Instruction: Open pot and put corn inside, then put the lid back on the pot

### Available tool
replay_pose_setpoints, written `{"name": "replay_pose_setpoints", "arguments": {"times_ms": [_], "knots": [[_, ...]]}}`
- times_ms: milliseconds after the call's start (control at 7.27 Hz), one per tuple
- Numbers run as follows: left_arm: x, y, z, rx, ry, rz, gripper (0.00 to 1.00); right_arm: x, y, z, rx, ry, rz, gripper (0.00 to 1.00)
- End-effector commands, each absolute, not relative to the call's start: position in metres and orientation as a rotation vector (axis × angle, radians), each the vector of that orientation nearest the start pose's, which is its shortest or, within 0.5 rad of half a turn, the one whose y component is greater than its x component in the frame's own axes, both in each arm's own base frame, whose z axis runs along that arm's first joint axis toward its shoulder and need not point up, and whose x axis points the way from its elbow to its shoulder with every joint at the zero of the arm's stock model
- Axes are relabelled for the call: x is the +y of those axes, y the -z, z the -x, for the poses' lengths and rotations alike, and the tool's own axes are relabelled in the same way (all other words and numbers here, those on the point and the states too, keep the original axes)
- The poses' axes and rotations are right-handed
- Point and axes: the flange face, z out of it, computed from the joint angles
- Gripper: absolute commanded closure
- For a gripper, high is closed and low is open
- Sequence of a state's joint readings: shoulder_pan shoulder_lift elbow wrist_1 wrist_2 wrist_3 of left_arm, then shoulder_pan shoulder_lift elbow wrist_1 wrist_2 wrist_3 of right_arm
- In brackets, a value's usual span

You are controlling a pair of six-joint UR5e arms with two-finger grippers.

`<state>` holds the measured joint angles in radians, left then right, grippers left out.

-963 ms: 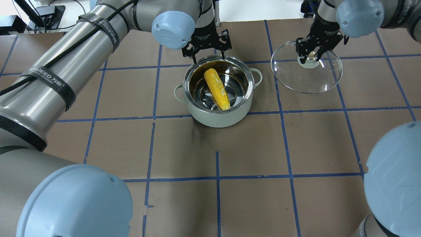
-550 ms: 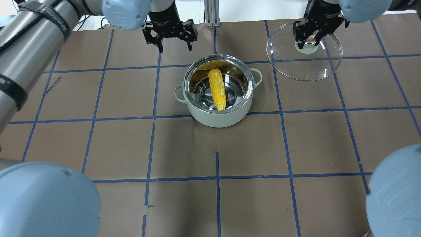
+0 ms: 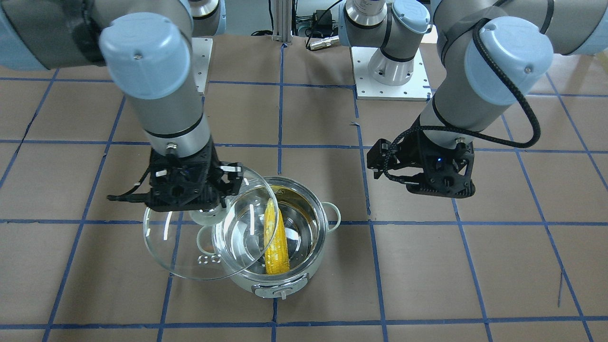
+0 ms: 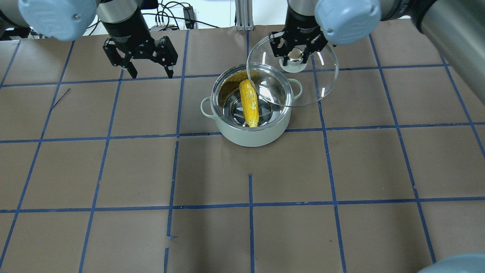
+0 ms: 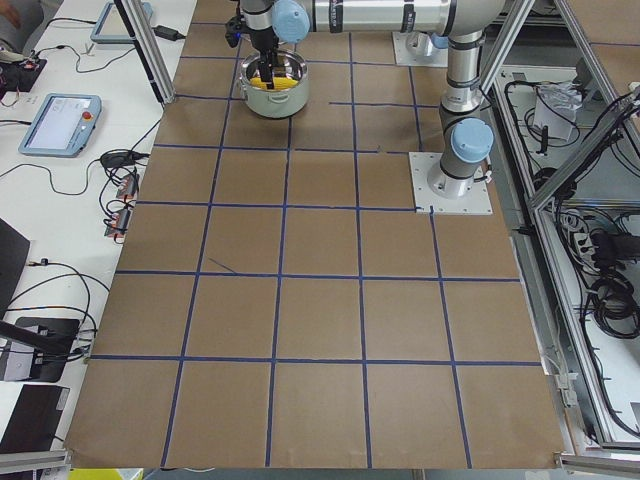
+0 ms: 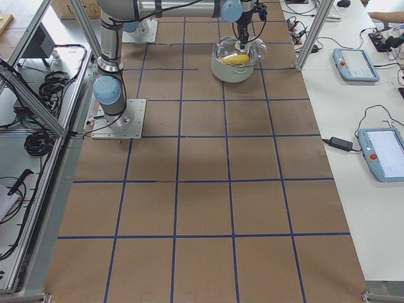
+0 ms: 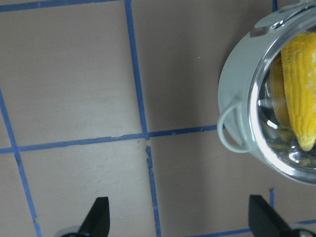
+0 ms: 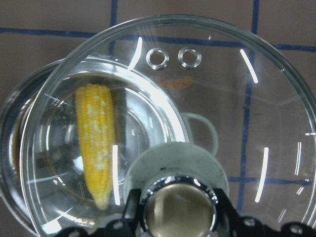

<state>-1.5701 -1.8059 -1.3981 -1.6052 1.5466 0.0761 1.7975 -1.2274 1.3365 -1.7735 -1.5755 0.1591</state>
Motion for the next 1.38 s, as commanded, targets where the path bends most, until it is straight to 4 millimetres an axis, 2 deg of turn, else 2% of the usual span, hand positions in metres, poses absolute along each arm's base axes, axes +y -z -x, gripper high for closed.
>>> {"name": "replay_pose_setpoints", "arguments": {"times_ms": [0,138,275,413,688,826,1239], "knots": [[-0.560,-0.447,0.098,3.146,-0.152,-0.094,0.00,-0.580,-0.394,-0.330,3.122,0.090,0.031,0.96],[-0.570,-0.444,0.094,3.141,-0.154,-0.061,0.00,-0.587,-0.386,-0.337,3.113,0.109,0.000,0.96],[-0.572,-0.443,0.093,3.155,-0.154,0.019,0.00,-0.589,-0.385,-0.338,3.110,0.118,-0.031,0.96],[-0.566,-0.433,0.095,3.135,-0.190,0.107,0.00,-0.591,-0.384,-0.338,3.104,0.140,-0.035,0.96],[-0.550,-0.438,0.098,3.143,-0.152,0.116,0.00,-0.592,-0.367,-0.352,3.103,0.132,-0.055,0.95],[-0.545,-0.437,0.097,3.148,-0.121,0.112,0.00,-0.593,-0.368,-0.352,3.097,0.147,-0.057,0.95],[-0.553,-0.438,0.094,3.139,-0.063,0.111,0.00,-0.598,-0.361,-0.350,3.100,0.143,-0.062,0.96]]}}
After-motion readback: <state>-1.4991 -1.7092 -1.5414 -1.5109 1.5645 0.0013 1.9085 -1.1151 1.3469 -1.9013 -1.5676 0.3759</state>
